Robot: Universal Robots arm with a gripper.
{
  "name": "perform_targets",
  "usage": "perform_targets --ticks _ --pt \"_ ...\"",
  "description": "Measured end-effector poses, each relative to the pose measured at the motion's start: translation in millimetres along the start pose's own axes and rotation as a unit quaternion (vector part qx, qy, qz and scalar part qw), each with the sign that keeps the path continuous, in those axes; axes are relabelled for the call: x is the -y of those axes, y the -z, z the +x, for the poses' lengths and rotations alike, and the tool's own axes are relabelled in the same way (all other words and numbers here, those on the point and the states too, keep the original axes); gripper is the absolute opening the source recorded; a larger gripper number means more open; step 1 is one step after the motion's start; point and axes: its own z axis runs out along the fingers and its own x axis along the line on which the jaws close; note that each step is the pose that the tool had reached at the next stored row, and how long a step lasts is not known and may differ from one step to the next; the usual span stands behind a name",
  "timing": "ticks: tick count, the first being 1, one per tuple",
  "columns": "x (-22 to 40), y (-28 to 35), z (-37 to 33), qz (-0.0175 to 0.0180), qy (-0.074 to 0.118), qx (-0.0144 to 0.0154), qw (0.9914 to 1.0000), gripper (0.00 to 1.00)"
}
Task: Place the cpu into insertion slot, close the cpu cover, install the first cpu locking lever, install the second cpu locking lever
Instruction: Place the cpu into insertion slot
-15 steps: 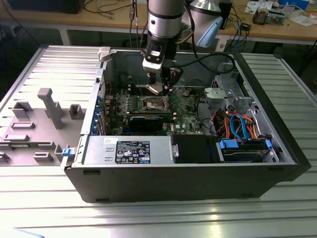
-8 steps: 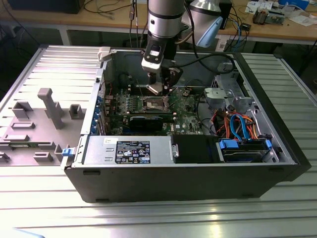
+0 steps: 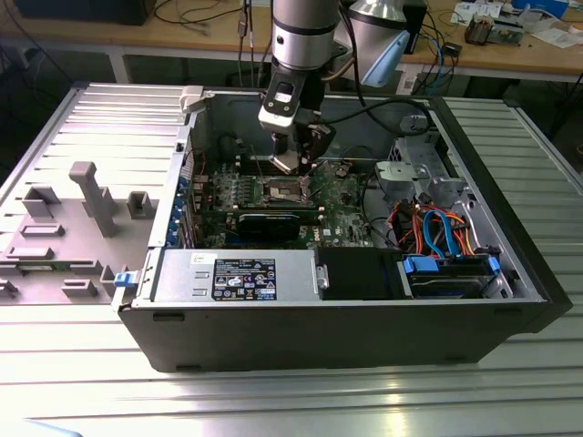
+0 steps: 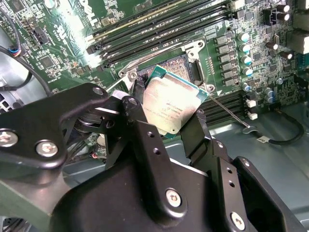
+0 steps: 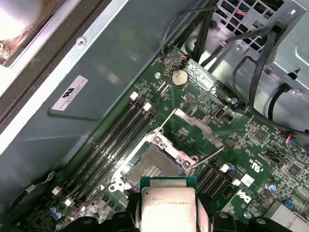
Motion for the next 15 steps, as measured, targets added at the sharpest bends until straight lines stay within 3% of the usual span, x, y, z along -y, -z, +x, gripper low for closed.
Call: perform_targets --ticks 15 --pt "0.0 0.0 0.0 -0.0005 -0.029 0.0005 0.99957 0.55"
